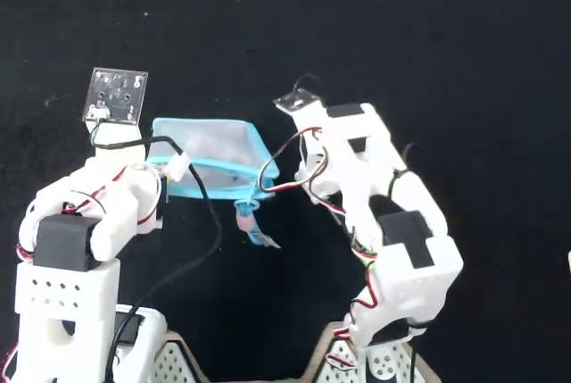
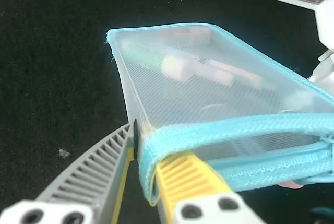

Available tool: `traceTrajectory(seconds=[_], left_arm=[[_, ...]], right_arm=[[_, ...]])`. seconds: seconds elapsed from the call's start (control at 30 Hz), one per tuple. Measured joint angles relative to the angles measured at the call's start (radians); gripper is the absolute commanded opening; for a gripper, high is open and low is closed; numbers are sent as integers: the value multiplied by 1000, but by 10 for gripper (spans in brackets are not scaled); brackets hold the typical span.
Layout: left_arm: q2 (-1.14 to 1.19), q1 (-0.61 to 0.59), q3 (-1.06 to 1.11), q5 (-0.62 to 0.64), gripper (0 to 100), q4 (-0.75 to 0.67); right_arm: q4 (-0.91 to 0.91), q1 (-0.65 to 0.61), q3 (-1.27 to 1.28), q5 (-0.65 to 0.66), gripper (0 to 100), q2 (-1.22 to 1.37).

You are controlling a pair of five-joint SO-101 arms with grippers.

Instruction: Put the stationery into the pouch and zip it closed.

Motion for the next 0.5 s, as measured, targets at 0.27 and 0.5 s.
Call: traceTrajectory(seconds=[0.27,0.5], left_arm=[[0,0,0,0,32,0],[0,0,0,0,32,0]], right_arm=[[-5,9,-20,66,8,21],[51,5,-18,71,10,-92]])
